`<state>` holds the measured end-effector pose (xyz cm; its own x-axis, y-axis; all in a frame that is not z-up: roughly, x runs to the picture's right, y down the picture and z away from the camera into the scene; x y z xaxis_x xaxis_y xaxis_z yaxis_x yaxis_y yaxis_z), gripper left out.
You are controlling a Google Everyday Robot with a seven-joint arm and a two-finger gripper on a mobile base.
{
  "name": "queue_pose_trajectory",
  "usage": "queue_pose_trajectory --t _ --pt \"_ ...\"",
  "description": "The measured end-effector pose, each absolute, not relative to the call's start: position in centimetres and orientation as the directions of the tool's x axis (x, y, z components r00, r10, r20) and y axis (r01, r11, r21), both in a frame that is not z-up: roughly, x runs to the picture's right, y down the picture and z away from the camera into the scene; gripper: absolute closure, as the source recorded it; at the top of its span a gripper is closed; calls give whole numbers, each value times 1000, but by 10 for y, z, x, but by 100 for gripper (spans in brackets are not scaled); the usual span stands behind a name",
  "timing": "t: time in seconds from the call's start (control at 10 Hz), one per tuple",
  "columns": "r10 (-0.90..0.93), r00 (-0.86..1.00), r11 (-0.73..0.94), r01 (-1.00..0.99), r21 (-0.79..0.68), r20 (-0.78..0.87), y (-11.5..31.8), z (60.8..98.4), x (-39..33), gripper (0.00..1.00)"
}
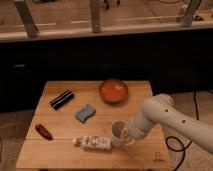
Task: Place the ceramic cup in the ceramic bowl
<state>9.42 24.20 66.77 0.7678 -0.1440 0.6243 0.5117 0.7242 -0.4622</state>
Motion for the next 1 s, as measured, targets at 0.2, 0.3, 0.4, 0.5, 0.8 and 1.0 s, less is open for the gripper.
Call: queue_pose_trajectory --t 0.2,0.3,0.4,0.5,0.8,1.0 --pt "-155 765 733 513 -446 625 230 658 94 100" --pt "-159 765 737 512 -441 624 225 655 95 100" --pt "-164 768 744 509 -433 620 217 650 96 100" --pt "-170 769 747 508 -428 616 211 648 96 100" --pt "-184 775 755 505 -417 605 191 649 92 100" --pt "-190 783 762 498 -413 593 175 652 91 100"
